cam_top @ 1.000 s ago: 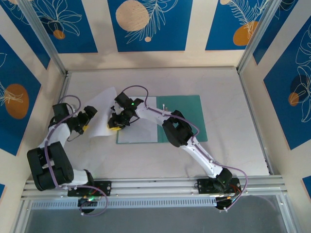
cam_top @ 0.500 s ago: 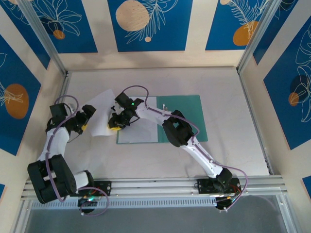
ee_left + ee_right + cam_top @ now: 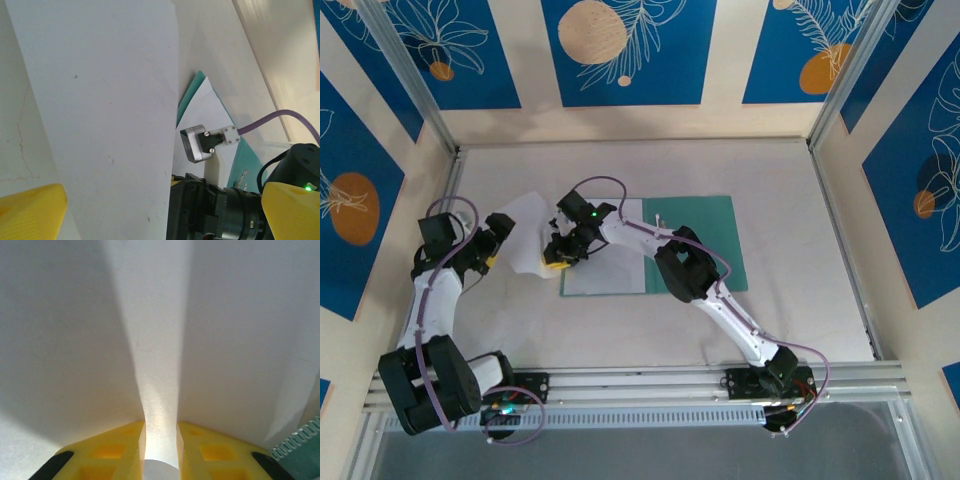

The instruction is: Put the files into the folder

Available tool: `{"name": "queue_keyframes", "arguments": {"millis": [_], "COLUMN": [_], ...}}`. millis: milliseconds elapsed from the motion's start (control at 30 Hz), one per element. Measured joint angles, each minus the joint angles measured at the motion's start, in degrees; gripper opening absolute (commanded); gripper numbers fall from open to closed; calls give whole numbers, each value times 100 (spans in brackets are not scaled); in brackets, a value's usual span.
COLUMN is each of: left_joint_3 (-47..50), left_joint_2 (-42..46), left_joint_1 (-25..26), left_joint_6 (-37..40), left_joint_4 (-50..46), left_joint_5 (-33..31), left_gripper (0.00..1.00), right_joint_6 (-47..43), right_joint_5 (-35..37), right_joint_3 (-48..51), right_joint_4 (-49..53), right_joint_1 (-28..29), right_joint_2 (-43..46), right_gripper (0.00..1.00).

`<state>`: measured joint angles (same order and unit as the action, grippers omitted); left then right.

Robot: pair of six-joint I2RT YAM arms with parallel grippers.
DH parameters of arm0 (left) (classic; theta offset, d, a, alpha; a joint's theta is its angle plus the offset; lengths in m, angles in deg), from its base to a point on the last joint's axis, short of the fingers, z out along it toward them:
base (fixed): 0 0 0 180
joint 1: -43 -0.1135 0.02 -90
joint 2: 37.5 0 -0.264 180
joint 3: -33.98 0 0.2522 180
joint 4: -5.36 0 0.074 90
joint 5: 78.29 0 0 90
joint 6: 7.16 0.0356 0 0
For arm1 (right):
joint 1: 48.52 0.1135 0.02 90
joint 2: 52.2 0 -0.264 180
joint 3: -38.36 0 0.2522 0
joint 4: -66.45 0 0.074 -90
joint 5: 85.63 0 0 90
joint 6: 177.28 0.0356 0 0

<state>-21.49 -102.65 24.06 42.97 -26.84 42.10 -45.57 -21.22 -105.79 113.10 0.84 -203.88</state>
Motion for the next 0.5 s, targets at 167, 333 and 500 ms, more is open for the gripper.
{"name": "queue_keyframes", "arguments": {"millis": [167,333,500], "left_joint_3": [55,133,133], "left_joint_2": [197,282,286], "left_joint_1": [-2,0,-2], "left_joint_6": [-208,-490,-772], "left_joint_4": [155,306,339], "left_joint_5": [0,-33,-114], "left_gripper": [100,100,100], "right_joint_6": [2,2,0], "right_joint_5": [0,0,-2], "right_joint_3": [2,2,4], "right_joint_4": [-4,-4,-9], "right_joint_1": [0,0,0], "right_joint_2": [2,2,2], "right_gripper": [25,25,25]}}
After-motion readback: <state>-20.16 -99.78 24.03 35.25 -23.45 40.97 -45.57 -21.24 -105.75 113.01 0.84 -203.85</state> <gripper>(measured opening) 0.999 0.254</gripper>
